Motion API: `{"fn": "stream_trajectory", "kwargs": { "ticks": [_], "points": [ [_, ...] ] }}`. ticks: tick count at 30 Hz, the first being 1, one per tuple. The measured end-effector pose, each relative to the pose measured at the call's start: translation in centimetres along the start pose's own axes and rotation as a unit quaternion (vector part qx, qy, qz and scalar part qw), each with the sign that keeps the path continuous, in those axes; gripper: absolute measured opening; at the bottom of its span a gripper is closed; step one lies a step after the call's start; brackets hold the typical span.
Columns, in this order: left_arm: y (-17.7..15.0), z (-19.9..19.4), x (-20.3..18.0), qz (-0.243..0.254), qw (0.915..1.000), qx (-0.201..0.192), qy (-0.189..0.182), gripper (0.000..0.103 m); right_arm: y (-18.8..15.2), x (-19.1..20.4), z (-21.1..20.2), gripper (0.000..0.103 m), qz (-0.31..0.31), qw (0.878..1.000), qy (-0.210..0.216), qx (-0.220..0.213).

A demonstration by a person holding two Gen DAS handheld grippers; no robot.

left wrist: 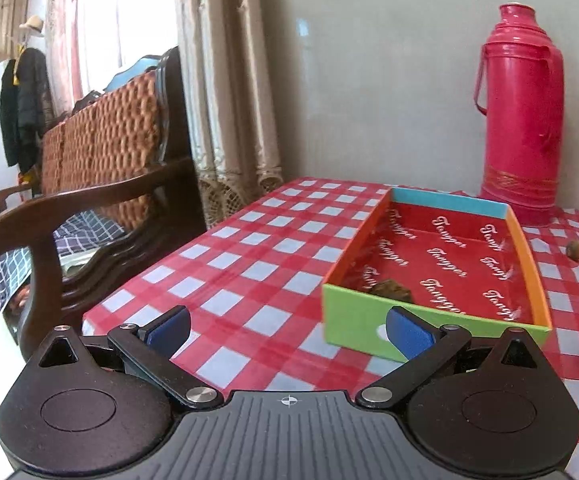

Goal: Organize fruits
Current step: 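Withdraw the open left tool from the box, then reach the right tool to the brown kiwi and close on it, then carry the kiwi with the right tool into the red box and open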

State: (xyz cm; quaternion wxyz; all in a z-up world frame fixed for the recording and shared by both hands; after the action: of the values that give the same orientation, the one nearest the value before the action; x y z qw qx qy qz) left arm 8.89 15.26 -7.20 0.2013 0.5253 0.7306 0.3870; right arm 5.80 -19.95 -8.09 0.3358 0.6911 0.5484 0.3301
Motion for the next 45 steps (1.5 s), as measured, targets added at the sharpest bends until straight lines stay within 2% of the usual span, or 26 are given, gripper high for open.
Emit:
{"fn": "stream_trajectory", "kwargs": {
  "ticks": [5, 12, 18, 32, 38, 43, 45],
  "points": [
    [-0.4, 0.4, 1.3, -0.015, 0.9999, 0.005, 0.000, 0.103, 0.7, 1.1, 1.5, 0.094, -0.014, 1.000, 0.006, 0.019],
    [-0.8, 0.3, 2.7, -0.028, 0.9995, -0.002, 0.012, 0.103, 1.0, 1.4, 3.9, 0.080, 0.004, 0.999, 0.011, 0.053],
    [-1.1, 0.1, 4.4, -0.041, 0.9985, -0.014, 0.033, 0.103, 1.2, 1.6, 5.1, 0.080, 0.011, 0.998, 0.002, 0.062],
    [-1.4, 1.2, 7.9, -0.074, 0.9959, 0.006, 0.052, 0.103, 1.7, 1.9, 7.3, 0.076, 0.019, 0.996, -0.007, 0.089],
    [-1.4, 1.5, 8.9, -0.084, 0.9948, 0.013, 0.057, 0.103, 1.7, 2.2, 8.1, 0.069, 0.018, 0.995, -0.010, 0.099],
    [-1.6, 1.7, 9.5, -0.088, 0.9940, 0.015, 0.062, 0.103, 1.5, 2.3, 8.7, 0.052, 0.017, 0.994, -0.020, 0.109],
    [-1.7, 1.7, 9.7, -0.088, 0.9939, 0.015, 0.064, 0.103, 1.5, 2.3, 8.7, 0.048, 0.019, 0.994, -0.023, 0.109]
  ]
}}
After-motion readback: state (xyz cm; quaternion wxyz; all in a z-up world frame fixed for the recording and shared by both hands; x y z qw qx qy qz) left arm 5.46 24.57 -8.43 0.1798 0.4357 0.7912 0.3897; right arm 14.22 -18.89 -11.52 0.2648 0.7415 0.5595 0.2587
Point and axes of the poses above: each gripper's, at about its wrist camera, not at the fingertips, and z roughly the way its jaws point, x to its left, y to its top, the point moved 4 cm from there along z, roughly the way its jaws point, and after that the axes turned 12 degrees about x, right-handed, at the moved point
